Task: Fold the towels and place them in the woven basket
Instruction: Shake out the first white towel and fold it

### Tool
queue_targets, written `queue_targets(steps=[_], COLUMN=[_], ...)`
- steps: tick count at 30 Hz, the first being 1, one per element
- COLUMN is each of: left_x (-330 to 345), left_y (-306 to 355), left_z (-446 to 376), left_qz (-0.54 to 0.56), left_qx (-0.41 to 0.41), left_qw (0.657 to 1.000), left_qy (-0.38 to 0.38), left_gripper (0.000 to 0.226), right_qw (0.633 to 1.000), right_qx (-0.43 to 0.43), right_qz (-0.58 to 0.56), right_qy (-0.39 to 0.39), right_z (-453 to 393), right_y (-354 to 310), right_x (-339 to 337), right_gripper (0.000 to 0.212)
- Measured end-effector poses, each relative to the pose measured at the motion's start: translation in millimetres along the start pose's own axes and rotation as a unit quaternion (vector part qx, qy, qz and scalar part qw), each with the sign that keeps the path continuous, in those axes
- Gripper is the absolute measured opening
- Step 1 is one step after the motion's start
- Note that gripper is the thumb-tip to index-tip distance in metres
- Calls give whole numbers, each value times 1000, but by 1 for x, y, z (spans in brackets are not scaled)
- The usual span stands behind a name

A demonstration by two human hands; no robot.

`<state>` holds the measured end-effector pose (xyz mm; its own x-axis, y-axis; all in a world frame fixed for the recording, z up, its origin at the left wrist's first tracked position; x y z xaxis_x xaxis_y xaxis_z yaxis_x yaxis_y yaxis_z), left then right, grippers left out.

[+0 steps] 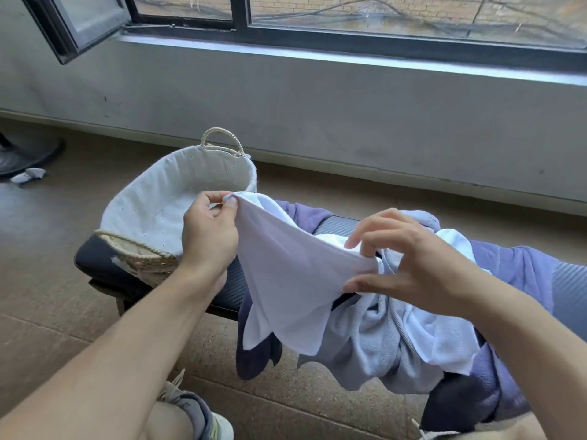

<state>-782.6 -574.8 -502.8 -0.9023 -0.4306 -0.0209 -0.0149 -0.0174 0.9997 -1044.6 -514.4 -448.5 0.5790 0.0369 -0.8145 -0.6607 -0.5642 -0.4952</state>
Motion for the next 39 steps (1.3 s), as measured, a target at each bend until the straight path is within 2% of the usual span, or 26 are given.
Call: queue_targets(steps=[4, 6, 9, 13, 18, 20, 24, 27, 32, 39], left_x=[-11, -18, -16, -11, -10, -10, -10, -8, -4, -3], left_y=[6, 13, 18, 14, 10, 8, 1, -4, -6, -3], left_z=[-4, -6, -3, 0, -2, -3, -5, -4, -2, -1], left_qz=[30, 41, 10, -12, -12, -7, 11, 32, 22, 19], left_qx=[2, 20, 61, 68, 57, 47, 7, -26, -35, -20], left_qw=[999, 998, 998, 998, 998, 999, 1000, 999, 999, 999], left_qy=[30, 46, 29, 6, -3, -5, -9, -19, -29, -29], left_gripper=[17, 20, 20, 17, 17, 17, 17, 19, 21, 19], right_qw=[997, 994, 985, 977, 954, 951, 954, 957, 974, 976], right_qx=[60, 96, 153, 188, 179, 176, 175, 180, 169, 218], right_qz=[34, 59, 66, -41, -186, -208, -218, -219, -138, -19], right_qy=[-16, 7, 53, 96, 152, 144, 109, 57, 57, -12], right_z=[9, 14, 19, 25, 24, 23, 22, 23, 21, 21], right_y=[31, 47, 58, 69, 77, 76, 77, 74, 65, 77], right_x=[-15, -28, -44, -43, -45, -46, -41, -29, -15, 4], right_gripper=[39, 40, 38, 17, 20, 28, 21, 40, 35, 17])
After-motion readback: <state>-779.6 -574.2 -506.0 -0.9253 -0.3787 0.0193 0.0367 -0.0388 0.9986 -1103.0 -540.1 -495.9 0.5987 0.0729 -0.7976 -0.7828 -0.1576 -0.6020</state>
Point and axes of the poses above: each hand's wrist, its own z-axis away from the middle knuckle, its own x-axis out of the palm, y = z × x, the point moved 9 cm from there along -z, towards the middle knuckle, and after that the axes turned 2 degrees about y, right-handed, at the moved point
